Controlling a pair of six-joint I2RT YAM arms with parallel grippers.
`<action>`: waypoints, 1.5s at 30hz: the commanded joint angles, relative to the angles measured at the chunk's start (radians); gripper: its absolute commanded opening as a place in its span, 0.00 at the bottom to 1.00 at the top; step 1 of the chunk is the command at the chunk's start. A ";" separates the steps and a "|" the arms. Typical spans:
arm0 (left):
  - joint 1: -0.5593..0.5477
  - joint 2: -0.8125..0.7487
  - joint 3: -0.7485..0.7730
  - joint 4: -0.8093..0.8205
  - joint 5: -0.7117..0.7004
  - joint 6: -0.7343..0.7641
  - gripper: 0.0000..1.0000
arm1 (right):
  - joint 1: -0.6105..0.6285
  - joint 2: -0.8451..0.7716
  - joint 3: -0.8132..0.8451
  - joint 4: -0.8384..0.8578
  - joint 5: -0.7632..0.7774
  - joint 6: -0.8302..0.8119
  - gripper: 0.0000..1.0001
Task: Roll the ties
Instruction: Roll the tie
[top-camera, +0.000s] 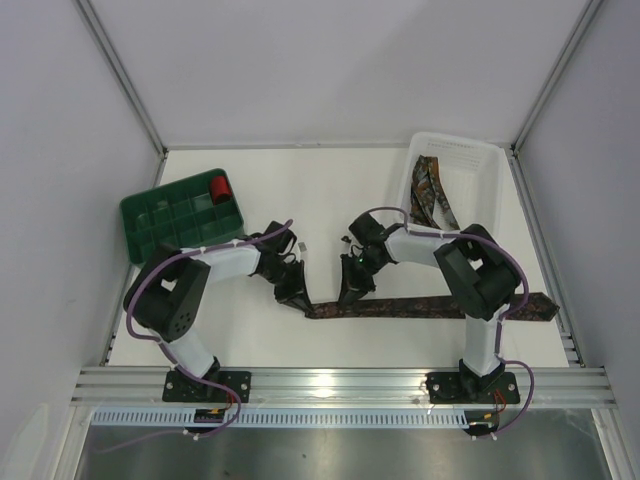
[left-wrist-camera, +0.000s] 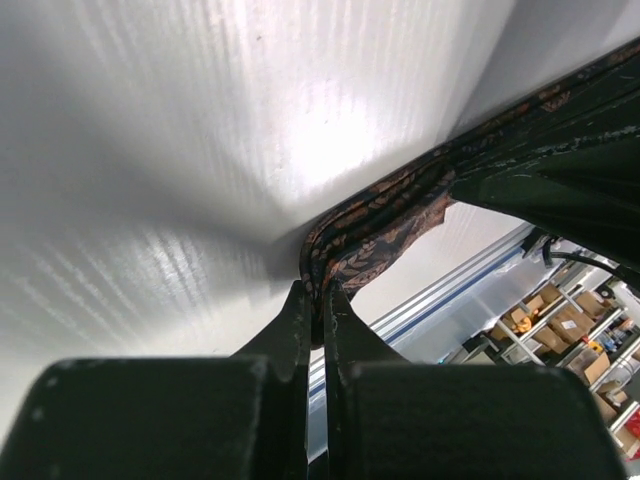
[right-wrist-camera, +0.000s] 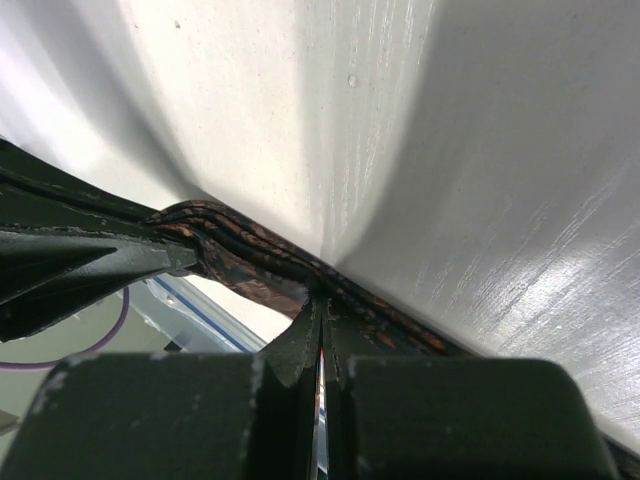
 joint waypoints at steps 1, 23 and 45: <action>0.007 -0.036 0.035 -0.065 -0.036 0.049 0.01 | 0.014 0.018 0.025 -0.004 0.023 -0.006 0.02; 0.007 -0.043 0.124 -0.169 -0.070 0.103 0.01 | 0.073 -0.073 0.066 -0.056 0.077 0.023 0.02; 0.003 -0.073 0.164 -0.212 -0.036 0.081 0.00 | 0.103 0.047 0.081 0.030 0.055 0.048 0.02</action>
